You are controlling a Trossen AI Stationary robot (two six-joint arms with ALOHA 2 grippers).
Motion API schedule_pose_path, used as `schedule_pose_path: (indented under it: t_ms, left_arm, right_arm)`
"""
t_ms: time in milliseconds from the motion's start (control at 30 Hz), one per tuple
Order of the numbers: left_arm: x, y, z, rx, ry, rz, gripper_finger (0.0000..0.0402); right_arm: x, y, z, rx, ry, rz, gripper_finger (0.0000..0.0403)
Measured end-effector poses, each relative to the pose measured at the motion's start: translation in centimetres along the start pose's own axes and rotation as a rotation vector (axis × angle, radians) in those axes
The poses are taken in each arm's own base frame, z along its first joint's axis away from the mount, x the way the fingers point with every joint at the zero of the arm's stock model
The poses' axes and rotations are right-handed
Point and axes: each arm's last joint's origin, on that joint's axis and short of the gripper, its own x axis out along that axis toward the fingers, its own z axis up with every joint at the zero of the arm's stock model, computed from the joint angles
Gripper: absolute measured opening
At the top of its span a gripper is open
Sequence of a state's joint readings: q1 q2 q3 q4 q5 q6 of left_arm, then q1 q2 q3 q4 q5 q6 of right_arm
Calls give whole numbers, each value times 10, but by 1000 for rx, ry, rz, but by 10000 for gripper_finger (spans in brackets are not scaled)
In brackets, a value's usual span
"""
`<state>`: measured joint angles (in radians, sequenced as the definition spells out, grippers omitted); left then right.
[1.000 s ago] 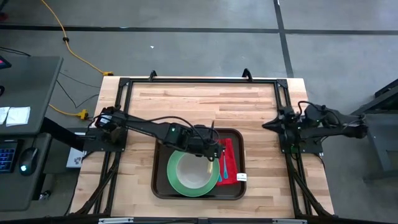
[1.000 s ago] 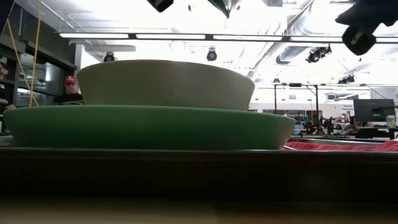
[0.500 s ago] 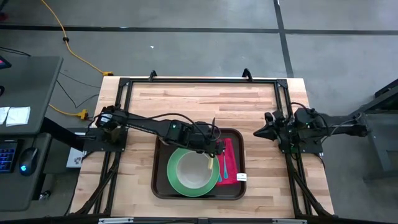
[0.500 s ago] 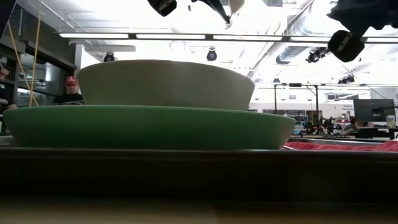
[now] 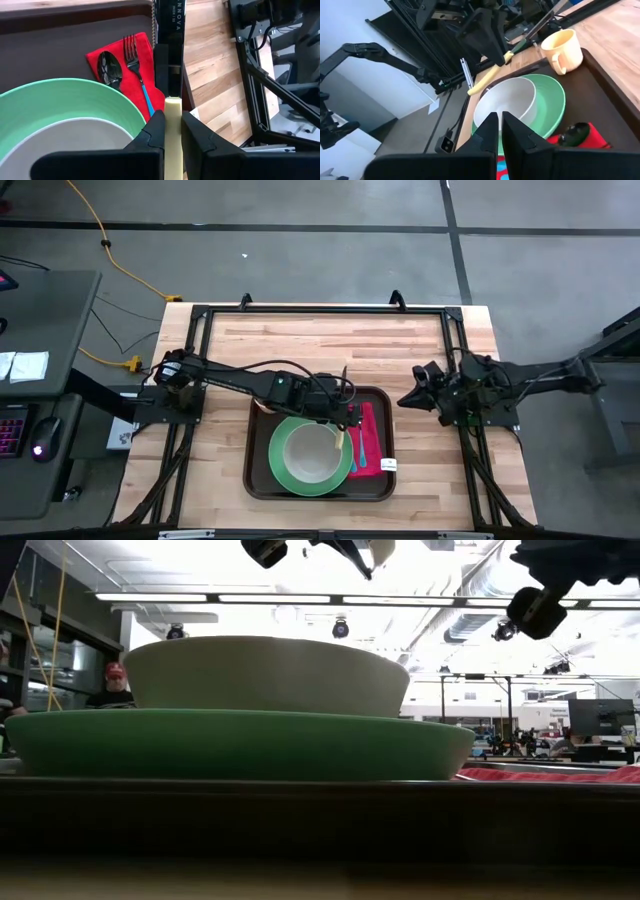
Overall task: Set up tray
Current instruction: Put the yellow table knife on the red table napkin to the right of the blue fork
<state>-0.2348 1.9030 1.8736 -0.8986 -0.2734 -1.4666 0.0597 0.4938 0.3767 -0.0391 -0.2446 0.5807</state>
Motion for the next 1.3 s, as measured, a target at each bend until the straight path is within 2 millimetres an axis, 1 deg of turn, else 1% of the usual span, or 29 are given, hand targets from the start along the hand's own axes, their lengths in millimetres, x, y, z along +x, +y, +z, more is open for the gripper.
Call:
schedule_pose_path:
  t_ms: [233, 500, 833, 1000, 1300]
  left_arm:
    - [2, -1, 8, 4, -31, -14, 62]
    - [4, -1, 19, 18, -49, -22, 62]
    - [6, -4, 28, 39, -75, -57, 62]
    - [6, -4, 29, 49, -80, -59, 62]
    - [6, -4, 29, 52, -80, -60, 62]
  right_arm:
    - [12, 1, 5, -15, -23, 47, 0]
    - [26, -2, 5, -13, -3, 71, 0]
    - [48, -6, 8, -20, -34, 115, 1]
    - [58, -10, 7, -6, -23, 133, 1]
    - [71, -12, 8, 2, -61, 176, 1]
